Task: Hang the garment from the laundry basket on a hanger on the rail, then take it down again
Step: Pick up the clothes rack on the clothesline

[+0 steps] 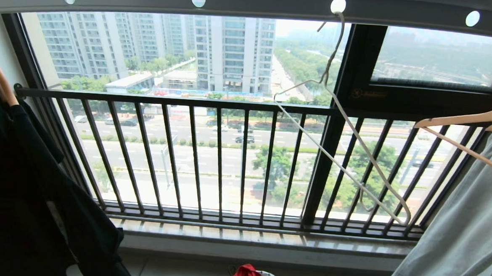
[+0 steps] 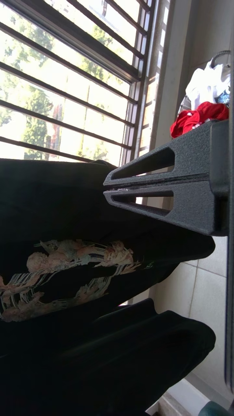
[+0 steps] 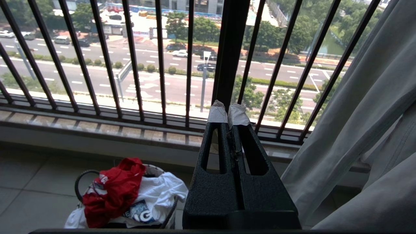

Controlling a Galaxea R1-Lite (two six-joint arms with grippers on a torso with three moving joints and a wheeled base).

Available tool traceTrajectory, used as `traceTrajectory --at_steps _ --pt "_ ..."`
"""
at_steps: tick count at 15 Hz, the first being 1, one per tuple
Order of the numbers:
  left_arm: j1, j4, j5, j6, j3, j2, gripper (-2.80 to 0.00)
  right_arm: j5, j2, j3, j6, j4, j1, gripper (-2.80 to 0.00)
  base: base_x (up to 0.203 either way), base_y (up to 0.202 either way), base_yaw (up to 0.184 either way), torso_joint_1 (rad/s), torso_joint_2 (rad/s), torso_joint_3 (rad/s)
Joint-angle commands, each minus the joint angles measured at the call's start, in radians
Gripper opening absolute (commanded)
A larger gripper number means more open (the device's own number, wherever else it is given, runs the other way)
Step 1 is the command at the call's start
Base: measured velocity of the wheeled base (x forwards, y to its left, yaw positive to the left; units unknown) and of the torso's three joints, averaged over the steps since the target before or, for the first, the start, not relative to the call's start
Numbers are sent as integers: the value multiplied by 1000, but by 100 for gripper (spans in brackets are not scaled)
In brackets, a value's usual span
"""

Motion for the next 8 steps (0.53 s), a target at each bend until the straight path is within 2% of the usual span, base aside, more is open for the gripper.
traceTrajectory --at_steps 1,8 --pt "0 0 1 -1 0 1 -280 1 0 0 -3 0 0 -280 0 0 0 0 0 0" --pt "0 0 1 -1 0 1 -280 1 2 0 -5 2 0 -280 0 0 0 0 0 0"
